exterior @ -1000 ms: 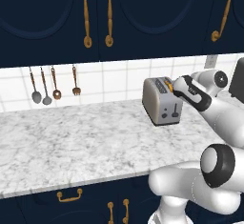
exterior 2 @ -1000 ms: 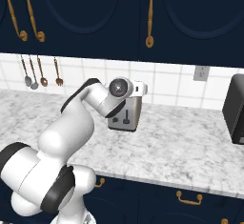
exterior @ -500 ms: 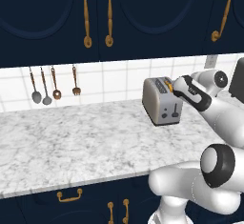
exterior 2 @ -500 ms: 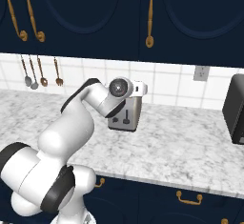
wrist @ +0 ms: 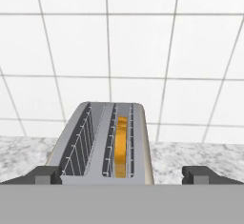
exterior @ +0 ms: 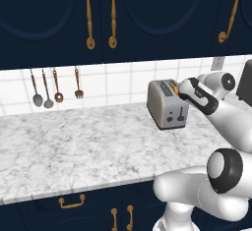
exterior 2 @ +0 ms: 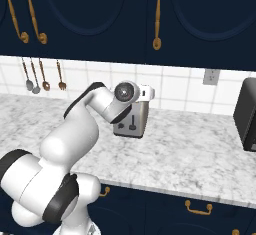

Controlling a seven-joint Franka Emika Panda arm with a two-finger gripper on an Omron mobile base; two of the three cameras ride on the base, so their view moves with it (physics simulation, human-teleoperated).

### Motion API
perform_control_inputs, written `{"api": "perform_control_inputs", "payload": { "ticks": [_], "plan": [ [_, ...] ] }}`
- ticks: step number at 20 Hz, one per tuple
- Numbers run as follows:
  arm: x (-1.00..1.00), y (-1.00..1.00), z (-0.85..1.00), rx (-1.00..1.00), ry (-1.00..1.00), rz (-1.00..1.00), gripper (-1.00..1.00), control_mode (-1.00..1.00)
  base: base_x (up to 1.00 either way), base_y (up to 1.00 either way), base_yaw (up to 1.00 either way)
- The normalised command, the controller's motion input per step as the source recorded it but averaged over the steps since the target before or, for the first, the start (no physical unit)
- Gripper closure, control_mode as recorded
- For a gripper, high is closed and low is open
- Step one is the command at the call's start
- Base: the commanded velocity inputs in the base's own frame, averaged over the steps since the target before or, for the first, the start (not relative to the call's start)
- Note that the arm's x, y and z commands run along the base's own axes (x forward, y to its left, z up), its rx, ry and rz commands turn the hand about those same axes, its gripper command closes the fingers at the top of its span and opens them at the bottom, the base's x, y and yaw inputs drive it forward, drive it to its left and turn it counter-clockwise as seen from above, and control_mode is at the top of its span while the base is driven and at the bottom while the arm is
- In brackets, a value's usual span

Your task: Start the toaster. Once the lever pops up, take the bread to the plate on the dining counter.

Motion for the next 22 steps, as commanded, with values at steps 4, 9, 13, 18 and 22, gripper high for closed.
{"api": "perform_control_inputs", "payload": {
  "ticks": [4,9,13,18,22],
  "plan": [
    [0.0,0.0,0.0,0.0,0.0,0.0,-1.0,-1.0,0.0,0.0,0.0],
    [0.0,0.0,0.0,0.0,0.0,0.0,-1.0,-1.0,0.0,0.0,0.0],
    [0.0,0.0,0.0,0.0,0.0,0.0,-1.0,-1.0,0.0,0.0,0.0],
    [0.0,0.0,0.0,0.0,0.0,0.0,-1.0,-1.0,0.0,0.0,0.0],
    [0.0,0.0,0.0,0.0,0.0,0.0,-1.0,-1.0,0.0,0.0,0.0]
  ]
}}
